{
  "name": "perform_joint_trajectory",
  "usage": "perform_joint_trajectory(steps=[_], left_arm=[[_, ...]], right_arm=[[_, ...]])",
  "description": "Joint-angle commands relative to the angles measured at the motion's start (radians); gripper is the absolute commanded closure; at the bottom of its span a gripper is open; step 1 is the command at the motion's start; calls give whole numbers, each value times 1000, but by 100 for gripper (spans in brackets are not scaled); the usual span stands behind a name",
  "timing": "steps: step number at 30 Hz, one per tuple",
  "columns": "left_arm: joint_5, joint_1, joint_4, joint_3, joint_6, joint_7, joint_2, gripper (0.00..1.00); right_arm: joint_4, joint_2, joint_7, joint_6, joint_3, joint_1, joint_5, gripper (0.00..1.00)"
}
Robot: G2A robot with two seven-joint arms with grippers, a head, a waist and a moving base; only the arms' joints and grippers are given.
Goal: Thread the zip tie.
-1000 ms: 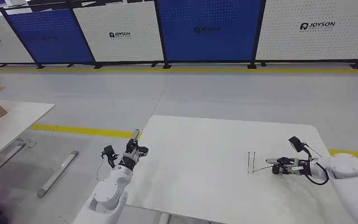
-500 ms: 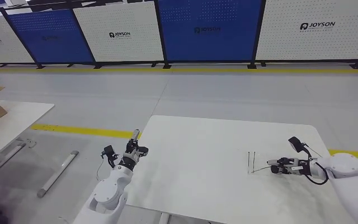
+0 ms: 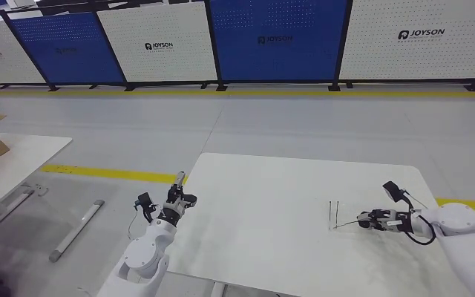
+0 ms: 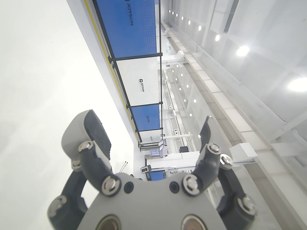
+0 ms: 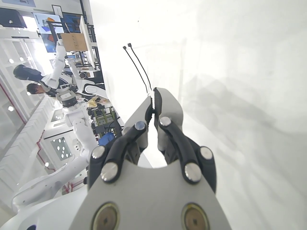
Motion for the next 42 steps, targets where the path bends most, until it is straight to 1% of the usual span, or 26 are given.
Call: perform_joint_trajectory(steps=[1, 6, 10, 13, 15, 16, 18, 19, 21, 34, 37, 38, 40, 42], left_arm=[[0, 0, 0, 0, 0, 0, 0, 0], [0, 0, 0, 0, 0, 0, 0, 0], [0, 0, 0, 0, 0, 0, 0, 0], [0, 0, 0, 0, 0, 0, 0, 0], [0, 0, 0, 0, 0, 0, 0, 0], [0, 0, 0, 0, 0, 0, 0, 0], [0, 0, 0, 0, 0, 0, 0, 0], [0, 0, 0, 0, 0, 0, 0, 0], [0, 0, 0, 0, 0, 0, 0, 0], [0, 0, 0, 0, 0, 0, 0, 0], [0, 0, 0, 0, 0, 0, 0, 0], [0, 0, 0, 0, 0, 0, 0, 0], [0, 0, 0, 0, 0, 0, 0, 0], [0, 0, 0, 0, 0, 0, 0, 0]], right_arm=[[1, -1, 1, -3, 1, 1, 1, 100], [9, 2, 19, -27, 13, 3, 18, 100], [15, 9, 47, -65, 35, 0, 50, 100], [16, 21, 75, -112, 69, -11, 93, 100], [2, 34, 91, -120, 109, -26, 148, 100], [-13, 41, 101, -120, 128, -38, 168, 100], [-56, 61, 128, -120, 194, -78, 249, 100], [-80, 70, 150, -120, 225, -102, 294, 100], [-130, 86, 150, -120, 272, -164, 380, 100], [-131, 86, 143, -118, 271, -167, 381, 100], [-173, 82, 122, -97, 275, -202, 421, 100], [-205, 80, 139, -95, 278, -221, 456, 100], [-263, 80, 123, -112, 284, -251, 475, 100], [-361, 78, 111, -118, 286, -292, 504, 100]])
